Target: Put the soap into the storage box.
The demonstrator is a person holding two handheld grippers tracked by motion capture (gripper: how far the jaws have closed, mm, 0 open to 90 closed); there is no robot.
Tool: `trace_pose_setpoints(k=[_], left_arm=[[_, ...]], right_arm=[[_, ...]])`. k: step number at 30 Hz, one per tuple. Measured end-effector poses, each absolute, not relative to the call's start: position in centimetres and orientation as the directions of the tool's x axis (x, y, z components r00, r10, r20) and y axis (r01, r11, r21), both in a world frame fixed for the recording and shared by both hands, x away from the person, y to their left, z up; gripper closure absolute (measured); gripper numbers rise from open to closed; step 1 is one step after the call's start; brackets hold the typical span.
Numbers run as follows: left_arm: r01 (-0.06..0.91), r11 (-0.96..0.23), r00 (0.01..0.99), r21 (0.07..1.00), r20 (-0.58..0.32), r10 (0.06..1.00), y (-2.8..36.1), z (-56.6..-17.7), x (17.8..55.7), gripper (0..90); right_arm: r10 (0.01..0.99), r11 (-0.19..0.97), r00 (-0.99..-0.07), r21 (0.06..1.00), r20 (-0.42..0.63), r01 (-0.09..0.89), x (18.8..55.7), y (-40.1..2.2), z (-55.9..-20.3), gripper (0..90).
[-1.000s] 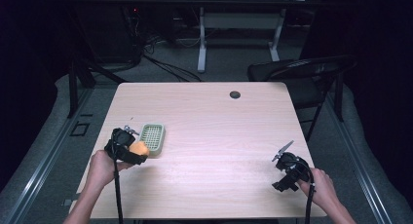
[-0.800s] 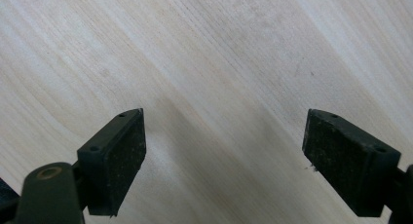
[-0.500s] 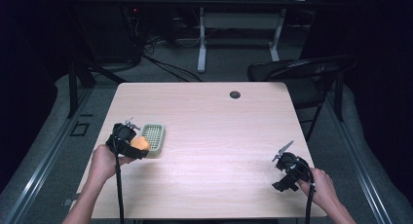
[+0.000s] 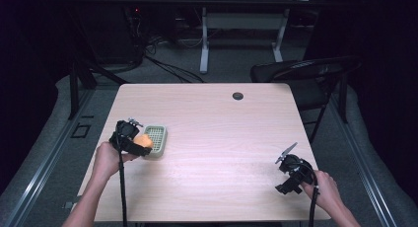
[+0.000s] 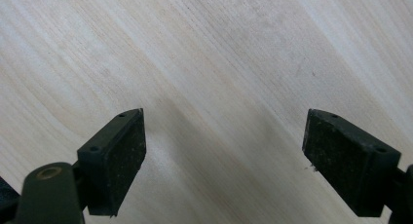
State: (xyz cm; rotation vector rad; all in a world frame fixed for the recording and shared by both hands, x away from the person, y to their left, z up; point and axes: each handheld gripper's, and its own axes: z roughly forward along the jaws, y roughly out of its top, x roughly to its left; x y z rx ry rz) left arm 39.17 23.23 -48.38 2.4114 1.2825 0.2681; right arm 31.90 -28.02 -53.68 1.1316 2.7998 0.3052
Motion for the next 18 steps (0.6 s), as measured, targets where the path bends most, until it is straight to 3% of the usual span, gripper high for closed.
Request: trace_pose_setpoints(k=[18], left_arm=[[0.752, -0.495, 0.556, 0.435, -0.018, 0.831, 23.0, -48.5, 40.9, 27.2]], right_arm=[[0.69, 0.712, -0.723, 0.213, -0.035, 0.669, 31.9, -28.0, -53.5, 15.6]])
